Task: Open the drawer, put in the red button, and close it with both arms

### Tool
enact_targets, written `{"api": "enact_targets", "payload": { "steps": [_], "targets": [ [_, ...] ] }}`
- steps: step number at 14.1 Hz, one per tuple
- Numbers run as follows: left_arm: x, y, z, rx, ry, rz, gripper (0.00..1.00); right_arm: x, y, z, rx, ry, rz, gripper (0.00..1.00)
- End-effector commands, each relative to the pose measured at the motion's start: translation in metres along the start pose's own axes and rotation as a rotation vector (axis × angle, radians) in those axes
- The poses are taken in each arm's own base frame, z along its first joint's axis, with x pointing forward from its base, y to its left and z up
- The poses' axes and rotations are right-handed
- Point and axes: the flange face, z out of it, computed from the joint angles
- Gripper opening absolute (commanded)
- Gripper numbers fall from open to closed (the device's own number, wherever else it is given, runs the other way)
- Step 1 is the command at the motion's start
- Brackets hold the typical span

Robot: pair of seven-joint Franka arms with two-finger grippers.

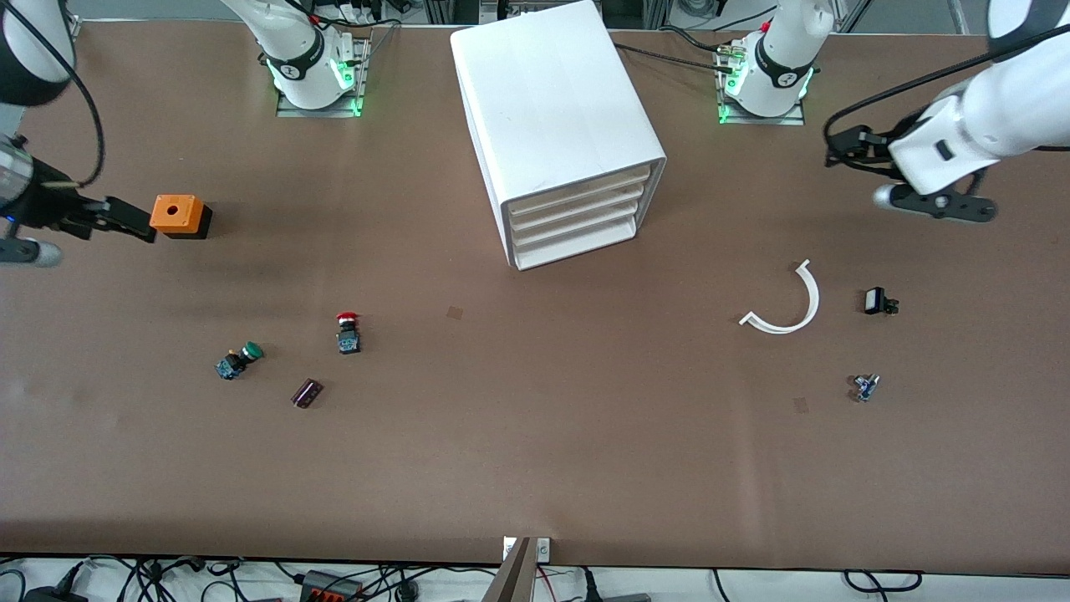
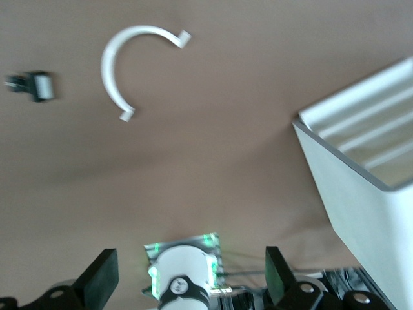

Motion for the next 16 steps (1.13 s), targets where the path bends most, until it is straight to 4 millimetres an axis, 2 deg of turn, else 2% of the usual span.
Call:
{"api": "enact_targets", "payload": {
  "steps": [1,3,5,6,8,10,11,14,16],
  "targets": [
    [0.029,0.022,0.028,-0.13,-0.093,0.061,1.0,0.046,-0.043,0.051,-0.004,-0.047,-0.069,1.0],
    [0.06,0.035,0.062,-0.298,-0.159,0.088,1.0,0.066,-0.053,0.097,-0.002,-0.077,-0.078,1.0],
    [0.089,0.037,0.088,-0.475,-0.131,0.177,1.0,0.08,-0.065,0.14,0.024,-0.098,-0.081,1.0],
    [0.103,0.04,0.106,-0.559,-0.109,0.23,1.0,0.084,-0.073,0.153,0.049,-0.1,-0.08,1.0],
    [0.122,0.042,0.143,-0.737,-0.054,0.261,1.0,0.096,-0.109,0.181,0.046,-0.071,-0.129,1.0],
    [0.134,0.045,0.184,-0.83,0.055,0.32,1.0,0.103,-0.153,0.207,0.034,-0.021,-0.189,1.0],
    [0.14,0.039,0.206,-0.849,0.116,0.385,1.0,0.106,-0.167,0.221,0.025,0.002,-0.196,1.0],
    [0.144,0.045,0.274,-1.027,0.192,0.469,1.0,0.105,-0.196,0.25,-0.055,0.023,-0.218,1.0],
    [0.141,0.065,0.312,-1.127,0.21,0.485,1.0,0.105,-0.196,0.261,-0.083,0.013,-0.21,1.0]
  ]
}}
